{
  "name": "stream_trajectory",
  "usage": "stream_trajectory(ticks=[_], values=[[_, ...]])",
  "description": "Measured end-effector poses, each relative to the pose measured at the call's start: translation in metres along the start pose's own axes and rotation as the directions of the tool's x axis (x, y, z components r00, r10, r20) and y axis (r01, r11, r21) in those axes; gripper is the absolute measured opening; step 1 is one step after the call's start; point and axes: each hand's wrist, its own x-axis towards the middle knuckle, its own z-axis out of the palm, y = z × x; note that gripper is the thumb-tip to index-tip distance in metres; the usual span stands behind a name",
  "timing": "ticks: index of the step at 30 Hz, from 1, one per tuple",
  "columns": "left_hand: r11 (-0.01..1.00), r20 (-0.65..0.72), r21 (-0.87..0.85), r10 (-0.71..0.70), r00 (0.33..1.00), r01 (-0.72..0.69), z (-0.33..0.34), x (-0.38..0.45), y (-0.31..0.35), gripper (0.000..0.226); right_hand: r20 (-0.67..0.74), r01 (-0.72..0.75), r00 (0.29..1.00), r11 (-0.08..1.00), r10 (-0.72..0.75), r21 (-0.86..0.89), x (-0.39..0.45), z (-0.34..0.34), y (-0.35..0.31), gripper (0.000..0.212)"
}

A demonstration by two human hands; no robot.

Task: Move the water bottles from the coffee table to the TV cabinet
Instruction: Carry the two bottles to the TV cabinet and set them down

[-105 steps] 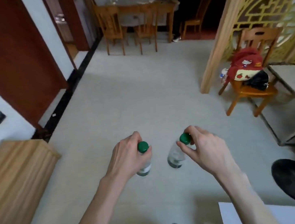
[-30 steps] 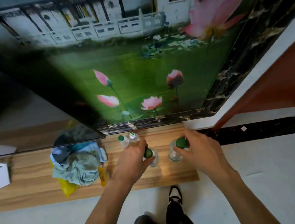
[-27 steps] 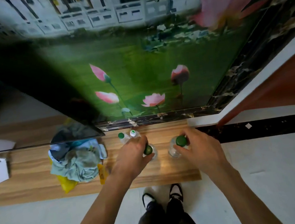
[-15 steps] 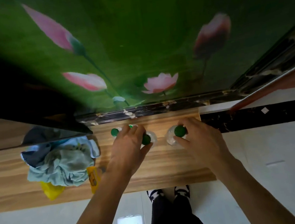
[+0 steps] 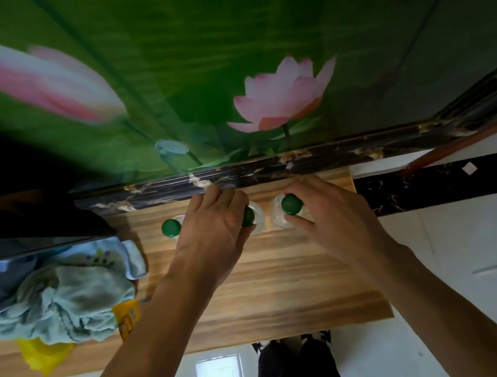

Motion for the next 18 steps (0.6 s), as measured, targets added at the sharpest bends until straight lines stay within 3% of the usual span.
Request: stream_trajectory(ticks=[18], values=[[0.997, 0.155, -0.027, -0.073, 0.985, 0.078, 0.041, 0.010, -0.010, 0.040, 0.118, -0.044, 0.993, 0.993, 0.031, 0.106, 0.025, 0.033, 0.000, 0.037]])
